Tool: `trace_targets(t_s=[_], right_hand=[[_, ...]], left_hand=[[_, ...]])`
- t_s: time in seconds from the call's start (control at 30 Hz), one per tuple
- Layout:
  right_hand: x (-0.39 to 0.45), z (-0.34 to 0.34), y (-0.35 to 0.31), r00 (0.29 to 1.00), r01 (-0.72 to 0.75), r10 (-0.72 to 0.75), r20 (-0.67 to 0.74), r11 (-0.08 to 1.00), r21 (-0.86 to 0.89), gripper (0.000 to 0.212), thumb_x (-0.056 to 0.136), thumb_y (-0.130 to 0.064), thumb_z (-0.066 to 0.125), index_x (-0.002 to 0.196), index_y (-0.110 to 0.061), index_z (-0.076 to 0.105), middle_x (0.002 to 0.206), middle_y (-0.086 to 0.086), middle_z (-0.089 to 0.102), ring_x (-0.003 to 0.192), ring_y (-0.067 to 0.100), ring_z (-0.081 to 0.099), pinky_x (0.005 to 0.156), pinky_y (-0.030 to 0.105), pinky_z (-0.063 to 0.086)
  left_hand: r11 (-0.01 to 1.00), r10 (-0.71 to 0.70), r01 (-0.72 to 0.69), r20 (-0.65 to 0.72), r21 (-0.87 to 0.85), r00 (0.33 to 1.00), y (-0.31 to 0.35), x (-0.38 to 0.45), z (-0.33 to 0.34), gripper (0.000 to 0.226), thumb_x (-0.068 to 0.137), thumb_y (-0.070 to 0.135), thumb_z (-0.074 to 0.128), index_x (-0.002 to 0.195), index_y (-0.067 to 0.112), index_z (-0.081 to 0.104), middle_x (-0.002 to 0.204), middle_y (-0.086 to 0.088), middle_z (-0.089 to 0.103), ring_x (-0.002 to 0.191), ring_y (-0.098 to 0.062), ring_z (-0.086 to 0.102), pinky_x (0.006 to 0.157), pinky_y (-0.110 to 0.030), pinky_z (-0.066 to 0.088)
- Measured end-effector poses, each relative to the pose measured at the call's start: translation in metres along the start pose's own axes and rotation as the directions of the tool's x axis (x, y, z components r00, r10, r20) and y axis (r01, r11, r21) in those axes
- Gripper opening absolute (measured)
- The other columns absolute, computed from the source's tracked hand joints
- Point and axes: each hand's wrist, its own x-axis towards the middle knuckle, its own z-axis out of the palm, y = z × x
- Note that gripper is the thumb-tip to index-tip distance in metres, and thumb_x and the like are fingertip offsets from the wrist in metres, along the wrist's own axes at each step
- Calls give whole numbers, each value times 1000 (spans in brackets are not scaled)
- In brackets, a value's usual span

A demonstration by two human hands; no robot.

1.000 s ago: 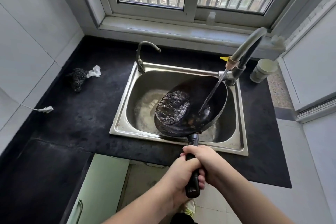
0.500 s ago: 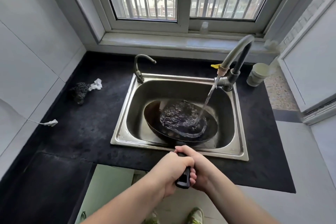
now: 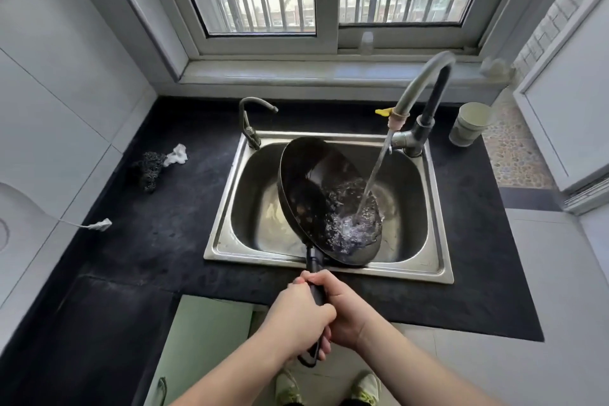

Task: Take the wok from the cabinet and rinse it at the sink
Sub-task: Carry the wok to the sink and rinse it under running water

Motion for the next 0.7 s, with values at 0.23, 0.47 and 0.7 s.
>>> trace_targets(t_s=[0.23, 0.47, 0.7], right_hand=[[11, -13, 9, 998, 58, -59, -2, 986, -153, 9, 76, -14, 64, 67, -13, 63, 75, 5, 67, 78, 21, 62, 83, 35, 44], [8, -16, -2, 987, 91, -133, -89, 923, -373, 30, 93, -14, 58, 64, -13, 62, 65, 5, 67, 73, 19, 65, 81, 32, 50], [16, -22, -5, 977, 123, -204, -67, 789, -602, 28, 92, -4, 57, 65, -13, 55, 65, 4, 66, 72, 18, 64, 81, 31, 51]], left_hand=[[995, 96, -95, -55, 9, 994, -38, 4, 13, 9, 79, 12, 46, 87, 15, 49, 53, -13, 61, 42, -27, 60, 41, -34, 55], [977, 188, -202, -175, -66, 966, -56, 19, 34, 19, 82, 11, 50, 96, 24, 52, 43, -4, 57, 37, -22, 58, 37, -28, 48], [960, 232, -258, -209, -110, 950, -77, 43, 46, 11, 83, 13, 54, 87, 22, 59, 45, -8, 60, 38, -21, 59, 41, -33, 52]])
